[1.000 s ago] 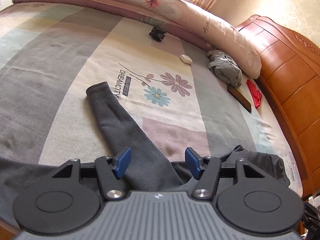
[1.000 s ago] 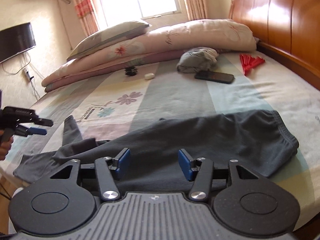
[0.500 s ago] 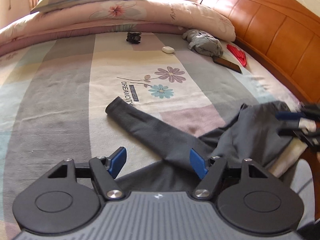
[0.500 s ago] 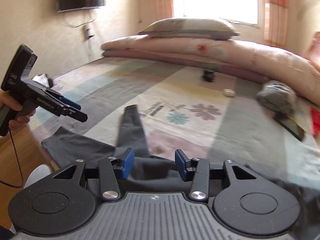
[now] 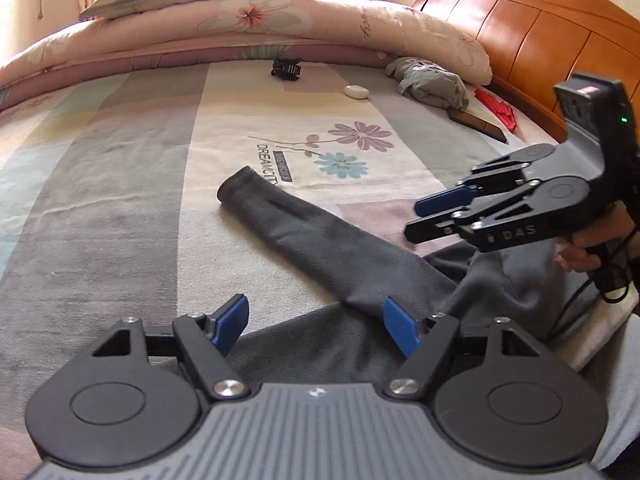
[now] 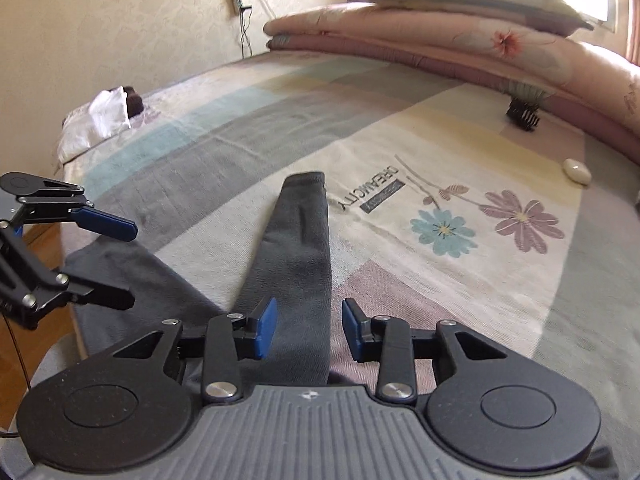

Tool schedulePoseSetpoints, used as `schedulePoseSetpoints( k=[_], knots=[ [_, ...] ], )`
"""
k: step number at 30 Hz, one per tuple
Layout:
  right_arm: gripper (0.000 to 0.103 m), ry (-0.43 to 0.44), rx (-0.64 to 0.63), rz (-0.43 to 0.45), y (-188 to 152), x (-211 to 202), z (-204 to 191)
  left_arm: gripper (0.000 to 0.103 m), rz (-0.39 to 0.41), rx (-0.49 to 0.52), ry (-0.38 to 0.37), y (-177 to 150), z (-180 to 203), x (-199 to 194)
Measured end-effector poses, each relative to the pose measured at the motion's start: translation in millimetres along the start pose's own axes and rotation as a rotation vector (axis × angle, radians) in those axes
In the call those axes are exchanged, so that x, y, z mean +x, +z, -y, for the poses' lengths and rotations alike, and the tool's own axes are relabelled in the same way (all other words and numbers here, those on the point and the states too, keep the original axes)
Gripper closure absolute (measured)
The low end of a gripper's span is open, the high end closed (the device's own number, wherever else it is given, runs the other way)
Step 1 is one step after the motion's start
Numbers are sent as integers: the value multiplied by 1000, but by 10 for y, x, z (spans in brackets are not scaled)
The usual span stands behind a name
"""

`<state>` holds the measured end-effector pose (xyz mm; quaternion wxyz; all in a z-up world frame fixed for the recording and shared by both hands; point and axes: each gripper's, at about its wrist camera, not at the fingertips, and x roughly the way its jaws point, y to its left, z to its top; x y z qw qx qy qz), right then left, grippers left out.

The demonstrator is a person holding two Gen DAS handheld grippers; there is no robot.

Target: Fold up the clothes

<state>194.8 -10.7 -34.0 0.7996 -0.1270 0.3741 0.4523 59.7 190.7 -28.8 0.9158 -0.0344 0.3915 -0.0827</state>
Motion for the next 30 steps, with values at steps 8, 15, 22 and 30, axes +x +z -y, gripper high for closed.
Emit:
schedulePoseSetpoints(
  k=[8,15,22,30],
  knots=[
    [90,17,-21,-45,57,299,46,25,31,-92,10,-4,-143,276],
    [100,-2,-70,-36,91,246,-9,24,58,-148,-29,5,-151,376],
    [101,-59,-64,-24,156,236,127,23,42,-161,-51,-15,-102,444],
    [101,-279,0,-36,161,311,609,23,33,-169,-56,-30,-112,437]
  ],
)
